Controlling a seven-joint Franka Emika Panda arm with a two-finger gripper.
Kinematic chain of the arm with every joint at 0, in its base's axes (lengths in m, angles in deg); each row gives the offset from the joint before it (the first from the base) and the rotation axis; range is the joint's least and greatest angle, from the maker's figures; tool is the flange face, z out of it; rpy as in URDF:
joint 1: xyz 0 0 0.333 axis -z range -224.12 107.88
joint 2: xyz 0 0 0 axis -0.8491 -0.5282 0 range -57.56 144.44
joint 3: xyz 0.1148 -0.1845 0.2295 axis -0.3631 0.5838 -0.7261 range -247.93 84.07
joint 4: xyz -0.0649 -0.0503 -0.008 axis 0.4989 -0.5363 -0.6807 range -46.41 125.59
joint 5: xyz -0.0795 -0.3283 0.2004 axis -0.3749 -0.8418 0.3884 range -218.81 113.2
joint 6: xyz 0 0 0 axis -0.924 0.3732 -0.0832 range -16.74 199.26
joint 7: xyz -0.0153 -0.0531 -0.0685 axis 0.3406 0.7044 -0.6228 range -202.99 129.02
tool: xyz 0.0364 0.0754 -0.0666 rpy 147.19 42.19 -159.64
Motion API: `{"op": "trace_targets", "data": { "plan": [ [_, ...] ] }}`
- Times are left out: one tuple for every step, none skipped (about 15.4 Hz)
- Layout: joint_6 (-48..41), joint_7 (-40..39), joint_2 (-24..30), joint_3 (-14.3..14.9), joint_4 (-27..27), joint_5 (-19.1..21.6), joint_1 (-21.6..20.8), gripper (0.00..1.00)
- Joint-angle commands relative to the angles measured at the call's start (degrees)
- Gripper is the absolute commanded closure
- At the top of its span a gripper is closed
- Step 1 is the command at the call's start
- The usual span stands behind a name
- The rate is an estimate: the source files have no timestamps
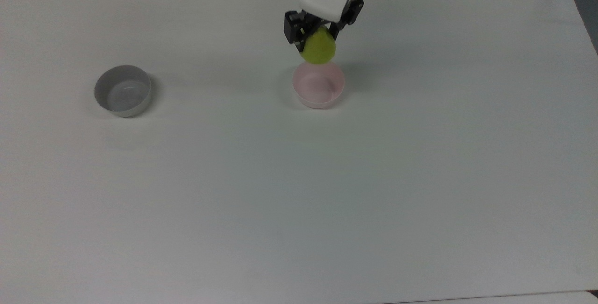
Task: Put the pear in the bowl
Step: 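Lower the pear into the pink bowl and open the gripper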
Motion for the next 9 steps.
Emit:
{"op": "trace_targets", "data": {
  "plan": [
    [3.7, 1.1, -3.9, -0.9, 1.0, 0.6, -0.5, 0.70],
    [4.0, 1.1, -4.9, -1.0, 1.0, 0.6, -0.6, 0.70],
    [4.4, 1.1, -6.3, -1.0, 1.0, 0.5, -1.3, 0.70],
    [5.1, 1.1, -7.8, -1.0, 1.1, 0.3, -1.6, 0.70],
    [7.0, 1.2, -9.3, -1.0, 1.9, 0.0, -1.8, 0.70],
    [8.3, 1.6, -9.8, -1.0, 2.7, -0.2, -2.0, 0.70],
    [9.4, 1.7, -10.0, -1.0, 3.4, -0.3, -2.0, 0.69],
    [10.2, 1.7, -10.5, -1.0, 3.8, -0.5, -2.0, 0.69],
    [10.6, 1.7, -11.1, -1.0, 3.9, -1.2, -2.0, 0.69]
  ]
}}
